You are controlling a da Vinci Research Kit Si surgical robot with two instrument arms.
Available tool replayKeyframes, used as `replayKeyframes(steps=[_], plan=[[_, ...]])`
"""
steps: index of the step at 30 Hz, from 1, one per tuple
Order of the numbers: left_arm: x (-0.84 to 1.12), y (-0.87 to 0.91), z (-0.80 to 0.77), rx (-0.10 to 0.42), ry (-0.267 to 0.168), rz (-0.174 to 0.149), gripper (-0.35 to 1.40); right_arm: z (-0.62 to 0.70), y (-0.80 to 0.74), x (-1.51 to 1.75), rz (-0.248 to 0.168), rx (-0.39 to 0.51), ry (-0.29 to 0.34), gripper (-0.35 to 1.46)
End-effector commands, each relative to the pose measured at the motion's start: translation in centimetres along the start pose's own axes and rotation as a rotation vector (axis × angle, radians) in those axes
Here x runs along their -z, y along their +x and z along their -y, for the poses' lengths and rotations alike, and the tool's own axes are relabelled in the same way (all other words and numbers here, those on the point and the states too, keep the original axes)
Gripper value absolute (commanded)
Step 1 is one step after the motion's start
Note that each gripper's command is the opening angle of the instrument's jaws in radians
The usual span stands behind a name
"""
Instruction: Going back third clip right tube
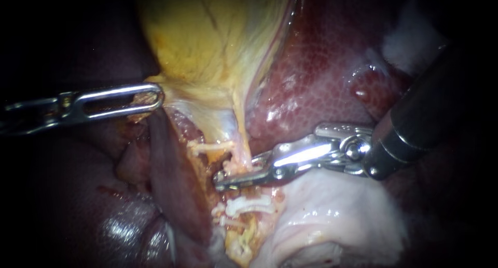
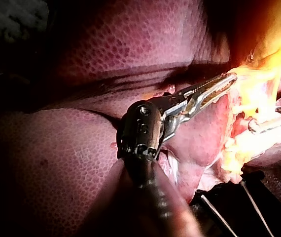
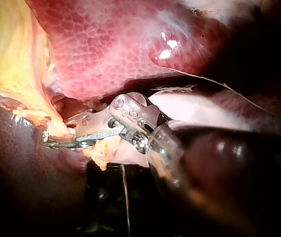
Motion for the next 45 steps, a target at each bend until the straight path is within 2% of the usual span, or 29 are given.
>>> replayKeyframes(steps=[1,4,5,6,7,8,9,11,14,22,26,32,35,38,45], plan=[[0.0,-0.01,0.0,0.0,0.0,0.0,-0.35,0.0,0.0,0.0,0.0,0.0,0.0,-0.35],[0.0,0.0,0.0,0.0,0.0,0.0,-0.35,0.0,-0.01,-0.01,0.003,-0.023,0.006,-0.35],[0.0,0.0,0.0,0.0,-0.003,0.001,-0.35,0.01,-0.02,-0.01,0.022,-0.022,0.029,-0.35],[0.01,0.0,0.0,0.0,-0.003,0.001,-0.35,0.01,-0.04,-0.02,0.032,-0.02,0.042,-0.19],[0.01,0.0,0.0,0.0,-0.003,0.001,-0.35,0.01,-0.06,-0.04,0.023,-0.019,0.028,0.02],[0.01,0.0,0.01,0.0,-0.003,0.001,-0.35,0.02,-0.07,-0.05,0.004,-0.006,0.002,0.29],[0.02,0.0,0.01,0.0,-0.002,0.001,-0.35,0.01,-0.09,-0.08,-0.028,0.035,-0.047,0.46],[0.02,0.0,0.01,0.0,-0.003,0.001,-0.35,-0.02,-0.07,-0.12,-0.065,0.059,-0.103,0.57],[0.02,0.0,0.02,0.0,-0.003,0.001,-0.35,-0.06,-0.02,-0.13,-0.082,0.079,-0.132,0.6],[0.03,0.0,0.03,0.0,-0.004,0.002,-0.35,-0.07,0.05,-0.03,-0.107,0.14,-0.185,0.6],[0.03,0.0,0.04,0.0,-0.002,0.001,-0.35,-0.05,0.04,0.09,-0.094,0.161,-0.188,0.6],[0.03,0.0,0.04,0.0,-0.002,0.001,-0.35,-0.04,-0.04,0.29,-0.042,0.17,-0.209,0.6],[0.03,0.0,0.04,-0.001,-0.002,0.001,-0.35,-0.02,-0.04,0.38,-0.04,0.174,-0.206,0.6],[0.03,0.01,0.04,-0.001,-0.002,0.001,-0.35,0.08,0.0,0.52,-0.033,0.192,-0.199,0.6],[0.02,0.04,0.04,-0.003,0.0,0.001,-0.35,0.53,0.24,1.02,-0.039,0.271,-0.241,0.6]])
